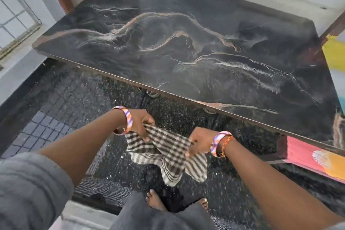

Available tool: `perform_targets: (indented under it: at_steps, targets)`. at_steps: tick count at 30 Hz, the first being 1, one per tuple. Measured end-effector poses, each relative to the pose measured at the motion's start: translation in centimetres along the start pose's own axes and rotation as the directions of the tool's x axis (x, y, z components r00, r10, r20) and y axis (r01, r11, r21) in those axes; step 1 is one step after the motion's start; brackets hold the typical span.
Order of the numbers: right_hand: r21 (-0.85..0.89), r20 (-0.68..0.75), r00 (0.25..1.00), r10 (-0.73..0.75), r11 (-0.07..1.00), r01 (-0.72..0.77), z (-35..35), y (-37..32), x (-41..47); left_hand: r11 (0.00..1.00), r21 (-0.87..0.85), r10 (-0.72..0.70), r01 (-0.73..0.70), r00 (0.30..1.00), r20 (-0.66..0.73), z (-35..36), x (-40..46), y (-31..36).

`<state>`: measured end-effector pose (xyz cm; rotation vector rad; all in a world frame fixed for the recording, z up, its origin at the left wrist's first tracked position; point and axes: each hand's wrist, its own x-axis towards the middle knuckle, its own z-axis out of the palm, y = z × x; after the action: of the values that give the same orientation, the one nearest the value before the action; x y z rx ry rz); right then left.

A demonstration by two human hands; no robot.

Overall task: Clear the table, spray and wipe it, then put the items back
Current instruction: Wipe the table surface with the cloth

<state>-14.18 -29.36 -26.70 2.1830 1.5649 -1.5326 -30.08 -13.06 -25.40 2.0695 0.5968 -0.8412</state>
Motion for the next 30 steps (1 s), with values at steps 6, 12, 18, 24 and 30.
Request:
perform_targets:
  at_steps: [6, 12, 18, 24, 30]
  targets:
    - [-0.044, -0.228, 0.972, 0.064, 0.996, -0.076, 0.7, 0.3, -0.1, 0.995, -0.076, 0.062, -0.069, 0.993, -0.099, 0.6, 1.2, 0.5]
    - [-0.335, -0.245, 0.965, 0.093, 0.926, -0.174, -0.2, -0.1, -1.8, 0.997, 0.077, -0.001, -0.010, 0.989, 0.145, -0.4, 0.1, 2.0]
    - [-0.209, -0.081, 0.997, 0.000, 0.978, -0.017, -5.7, -1.7, -7.5, 0.970, -0.068, 0.243, -0.234, 0.920, 0.307, -4.5, -0.9, 5.6]
    - [-0.045, -0.513, 0.858, -0.029, 0.999, 0.008, -15.6, -1.6, -13.6, 0.831, -0.271, 0.473, -0.486, 0.874, -0.115, -10.9, -3.1, 11.6]
    - [-0.015, -0.912, 0.403, -0.079, 0.987, 0.160, -20.7, -0.5, -13.7, 0.901, 0.185, 0.432, -0.393, 0.762, -0.482, -16.0, -4.7, 20.1]
